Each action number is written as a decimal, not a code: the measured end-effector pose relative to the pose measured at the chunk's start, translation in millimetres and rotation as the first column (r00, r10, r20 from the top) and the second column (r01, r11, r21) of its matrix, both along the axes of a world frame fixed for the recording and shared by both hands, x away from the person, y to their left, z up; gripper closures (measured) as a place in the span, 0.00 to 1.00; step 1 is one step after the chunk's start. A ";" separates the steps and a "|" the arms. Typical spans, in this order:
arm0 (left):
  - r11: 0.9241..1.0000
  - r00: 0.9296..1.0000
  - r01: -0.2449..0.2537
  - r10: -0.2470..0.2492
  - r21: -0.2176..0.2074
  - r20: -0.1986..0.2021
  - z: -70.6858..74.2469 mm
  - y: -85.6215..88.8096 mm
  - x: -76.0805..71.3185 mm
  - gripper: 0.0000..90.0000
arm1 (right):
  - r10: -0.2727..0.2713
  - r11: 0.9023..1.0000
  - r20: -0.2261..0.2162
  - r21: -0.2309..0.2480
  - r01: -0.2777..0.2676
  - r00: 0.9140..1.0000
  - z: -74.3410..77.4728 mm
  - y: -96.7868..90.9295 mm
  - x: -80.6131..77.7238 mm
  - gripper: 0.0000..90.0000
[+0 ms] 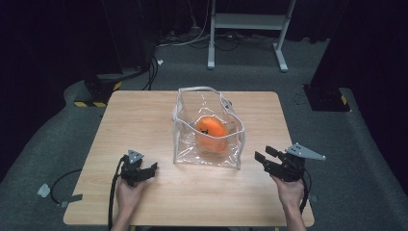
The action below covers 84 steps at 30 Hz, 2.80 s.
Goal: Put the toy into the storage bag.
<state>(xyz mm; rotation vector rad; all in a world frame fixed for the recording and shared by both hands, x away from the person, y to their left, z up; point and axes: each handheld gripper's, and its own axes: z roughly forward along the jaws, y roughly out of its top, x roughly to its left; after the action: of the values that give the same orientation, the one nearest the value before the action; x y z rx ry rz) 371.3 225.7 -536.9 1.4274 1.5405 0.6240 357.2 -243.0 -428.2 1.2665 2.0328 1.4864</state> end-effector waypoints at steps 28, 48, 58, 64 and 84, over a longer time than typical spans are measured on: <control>1.000 1.000 0.001 -0.001 0.002 0.000 0.0 0.0 0.0 0.31 | -0.046 0.998 -0.054 -0.037 0.044 0.997 -18.4 -1.1 17.1 0.48; 1.000 1.000 0.001 -0.001 0.002 0.000 0.0 -0.1 0.0 0.31 | -0.079 0.996 -0.073 -0.049 0.075 0.994 -30.8 -3.7 26.4 0.48; 1.000 1.000 0.002 -0.002 0.004 -0.002 0.0 0.1 -0.1 0.31 | -0.096 0.994 -0.095 -0.063 0.090 0.991 -41.2 -2.8 32.0 0.48; 1.000 1.000 0.003 -0.003 0.005 -0.002 0.0 0.2 -0.2 0.31 | -0.109 0.991 -0.107 -0.084 0.100 0.988 -46.7 -1.5 37.2 0.48; 1.000 1.000 0.001 -0.001 0.002 0.000 0.0 0.0 0.0 0.31 | -0.155 0.973 -0.121 -0.191 0.130 0.981 -66.1 2.7 46.3 0.47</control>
<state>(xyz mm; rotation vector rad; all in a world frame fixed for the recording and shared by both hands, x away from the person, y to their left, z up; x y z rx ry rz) 371.2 225.7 -537.0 1.4299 1.5397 0.6248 403.6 -240.4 -494.4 1.4372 2.0585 1.1502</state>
